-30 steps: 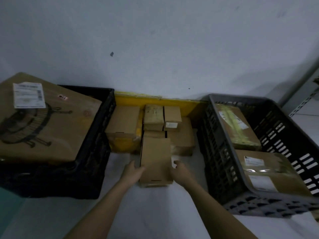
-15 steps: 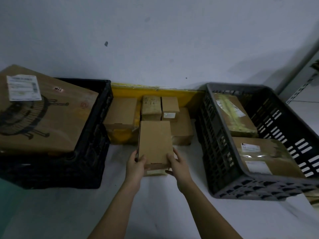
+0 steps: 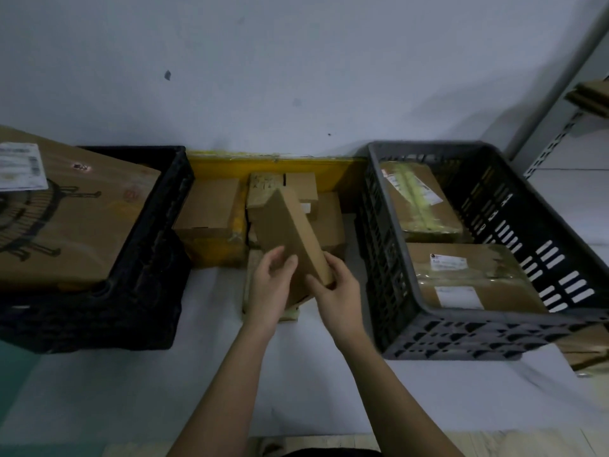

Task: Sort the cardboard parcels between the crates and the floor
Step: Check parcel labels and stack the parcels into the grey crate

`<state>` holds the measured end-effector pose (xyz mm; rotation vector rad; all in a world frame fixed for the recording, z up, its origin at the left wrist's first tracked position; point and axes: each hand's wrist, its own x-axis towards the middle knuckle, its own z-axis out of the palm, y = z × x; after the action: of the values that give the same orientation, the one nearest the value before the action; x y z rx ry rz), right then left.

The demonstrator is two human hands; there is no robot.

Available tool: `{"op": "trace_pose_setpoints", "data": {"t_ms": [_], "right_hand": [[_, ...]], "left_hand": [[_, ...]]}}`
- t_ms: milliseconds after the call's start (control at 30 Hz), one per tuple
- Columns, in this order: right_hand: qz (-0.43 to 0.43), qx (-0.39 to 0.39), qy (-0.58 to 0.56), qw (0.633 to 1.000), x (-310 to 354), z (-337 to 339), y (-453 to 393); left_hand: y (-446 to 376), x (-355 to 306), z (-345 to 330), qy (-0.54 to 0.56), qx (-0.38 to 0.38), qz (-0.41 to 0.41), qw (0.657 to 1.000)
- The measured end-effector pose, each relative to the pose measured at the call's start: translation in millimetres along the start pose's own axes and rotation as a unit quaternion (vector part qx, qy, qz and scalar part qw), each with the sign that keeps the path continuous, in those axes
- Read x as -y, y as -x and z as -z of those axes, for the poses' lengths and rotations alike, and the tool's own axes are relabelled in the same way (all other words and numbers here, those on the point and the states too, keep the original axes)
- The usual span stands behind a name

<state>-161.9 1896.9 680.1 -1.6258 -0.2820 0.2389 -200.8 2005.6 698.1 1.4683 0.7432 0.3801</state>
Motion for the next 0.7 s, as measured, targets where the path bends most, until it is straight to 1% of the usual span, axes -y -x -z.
{"op": "trace_pose_setpoints", "data": {"t_ms": [100, 167, 233, 267, 333, 367, 400, 433, 500, 533, 567, 633, 700], "right_hand": [[0.069, 0.032, 0.066, 0.995, 9, 4, 2], [0.136, 0.046, 0.135, 0.98, 13, 8, 3], [0.202, 0.072, 0.199, 0.956, 16, 11, 4], [0.207, 0.096, 0.218, 0.949, 17, 12, 4], [0.172, 0.143, 0.216, 0.95, 17, 15, 6], [0.151, 0.147, 0.191, 0.959, 17, 17, 8], [0.139, 0.132, 0.161, 0.968, 17, 19, 9], [0.144, 0.088, 0.135, 0.976, 19, 21, 9], [0.153, -0.022, 0.125, 0.98, 20, 27, 4], [0.129, -0.055, 0.12, 0.983, 21, 31, 0], [0.084, -0.064, 0.104, 0.989, 24, 35, -4], [-0.016, -0.027, 0.018, 0.999, 26, 39, -9], [-0.065, 0.012, -0.082, 0.994, 26, 39, -10]], "left_hand": [[3, -8, -14, 0.091, 0.027, 0.018, 0.995], [3, -10, -17, 0.128, 0.027, 0.026, 0.991], [2, -9, -16, 0.134, 0.018, 0.025, 0.99], [2, -9, -15, 0.127, 0.011, 0.023, 0.992], [-1, -9, -11, 0.128, 0.001, 0.031, 0.991], [-2, -10, -9, 0.135, 0.001, 0.038, 0.99], [-2, -12, -6, 0.145, 0.004, 0.042, 0.989], [-2, -14, -4, 0.154, 0.009, 0.041, 0.987], [-1, -18, 1, 0.166, 0.023, 0.035, 0.985], [0, -19, 4, 0.169, 0.027, 0.035, 0.985], [0, -20, 7, 0.175, 0.034, 0.036, 0.983], [-1, -21, 13, 0.187, 0.047, 0.037, 0.981], [-1, -23, 17, 0.182, 0.061, 0.035, 0.981]]}}
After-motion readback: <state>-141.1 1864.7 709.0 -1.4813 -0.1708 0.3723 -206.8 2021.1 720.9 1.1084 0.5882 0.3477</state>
